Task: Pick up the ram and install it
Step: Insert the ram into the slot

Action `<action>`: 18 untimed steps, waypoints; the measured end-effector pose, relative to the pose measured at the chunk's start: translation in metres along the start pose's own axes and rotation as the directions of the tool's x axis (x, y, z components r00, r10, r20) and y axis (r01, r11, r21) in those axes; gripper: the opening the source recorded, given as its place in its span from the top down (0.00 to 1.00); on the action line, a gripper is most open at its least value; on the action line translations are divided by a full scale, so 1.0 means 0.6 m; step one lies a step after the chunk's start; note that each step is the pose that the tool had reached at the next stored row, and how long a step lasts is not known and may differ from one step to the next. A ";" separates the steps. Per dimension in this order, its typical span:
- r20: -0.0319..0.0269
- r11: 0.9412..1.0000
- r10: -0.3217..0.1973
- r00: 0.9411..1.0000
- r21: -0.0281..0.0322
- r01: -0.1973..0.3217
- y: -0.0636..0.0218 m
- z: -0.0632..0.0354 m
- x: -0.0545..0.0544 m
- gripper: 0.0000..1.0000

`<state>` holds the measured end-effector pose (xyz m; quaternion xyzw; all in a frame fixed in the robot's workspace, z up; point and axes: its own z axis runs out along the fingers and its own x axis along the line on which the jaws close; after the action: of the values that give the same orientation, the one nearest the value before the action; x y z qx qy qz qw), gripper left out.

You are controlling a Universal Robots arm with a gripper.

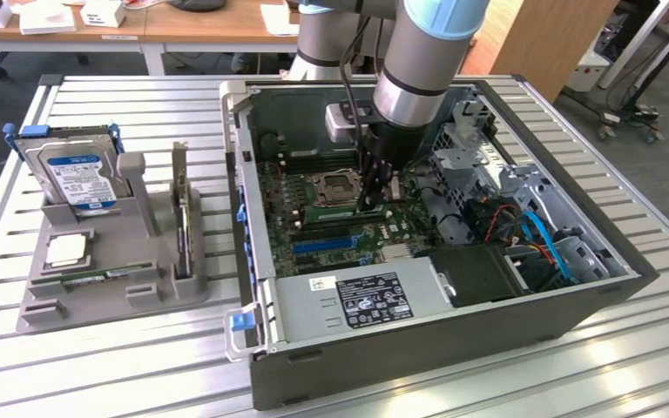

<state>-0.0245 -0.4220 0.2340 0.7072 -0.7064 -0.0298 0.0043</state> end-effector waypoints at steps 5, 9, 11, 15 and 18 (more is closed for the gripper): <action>-0.004 1.000 0.000 1.000 0.000 0.000 0.001 0.000 0.000 0.89; -0.004 1.000 0.000 1.000 0.000 0.000 0.001 0.000 -0.001 0.89; -0.004 1.000 0.000 1.000 0.000 0.000 0.001 0.000 -0.001 0.89; -0.004 1.000 0.000 1.000 0.000 0.000 0.001 0.001 -0.003 0.89; -0.004 1.000 0.000 1.000 0.000 0.000 0.001 0.001 -0.004 0.89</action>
<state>-0.0253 -0.4195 0.2333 0.7071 -0.7065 -0.0283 0.0058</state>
